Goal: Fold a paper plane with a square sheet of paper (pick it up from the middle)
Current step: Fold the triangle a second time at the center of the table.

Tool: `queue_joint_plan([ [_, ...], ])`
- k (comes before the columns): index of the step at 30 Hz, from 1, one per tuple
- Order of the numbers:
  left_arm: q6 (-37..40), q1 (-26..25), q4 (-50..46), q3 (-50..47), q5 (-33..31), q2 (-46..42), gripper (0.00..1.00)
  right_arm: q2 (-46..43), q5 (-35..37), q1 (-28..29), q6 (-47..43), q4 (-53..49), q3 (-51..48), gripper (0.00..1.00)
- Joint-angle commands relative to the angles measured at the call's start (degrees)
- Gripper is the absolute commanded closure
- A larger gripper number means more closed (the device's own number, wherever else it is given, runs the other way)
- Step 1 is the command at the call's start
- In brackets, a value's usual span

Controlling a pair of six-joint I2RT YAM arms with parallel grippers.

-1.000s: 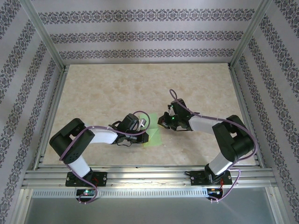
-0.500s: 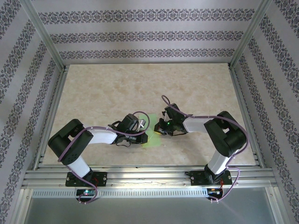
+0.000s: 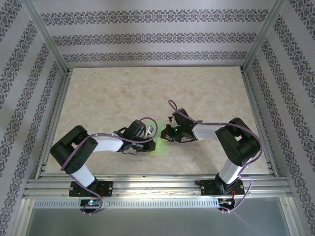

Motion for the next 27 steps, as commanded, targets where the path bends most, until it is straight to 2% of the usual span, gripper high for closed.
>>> queue_joint_plan([
  [1, -0.3, -0.5, -3.7, -0.7, -0.6, -1.0, 1.0, 1.9, 3.0, 0.1, -0.1, -2.9, 0.4, 1.0],
  [5, -4.6, -0.5, 1.0, 0.2, 1.3, -3.1, 0.99, 2.1, 4.8, -1.3, 2.0, -2.2, -2.9, 1.0],
  [10, -5.1, -0.7, 1.9, 2.9, 1.8, -3.9, 0.99, 0.9, 4.2, -1.3, 1.1, -2.5, -3.2, 1.0],
  [16, -4.9, -0.9, 1.7, 7.2, 4.7, 2.3, 0.99, 1.1, 3.7, -1.4, 1.8, -2.2, -3.1, 1.0],
  [22, -3.5, -1.1, -1.0, 9.6, 4.0, 7.1, 0.99, 0.9, 3.9, -1.4, 1.8, -2.5, -3.3, 1.0],
  [27, -2.6, -1.1, -3.5, 7.7, 3.2, 8.1, 0.99, 1.3, 3.8, -1.4, 1.7, -2.7, -3.2, 1.0],
])
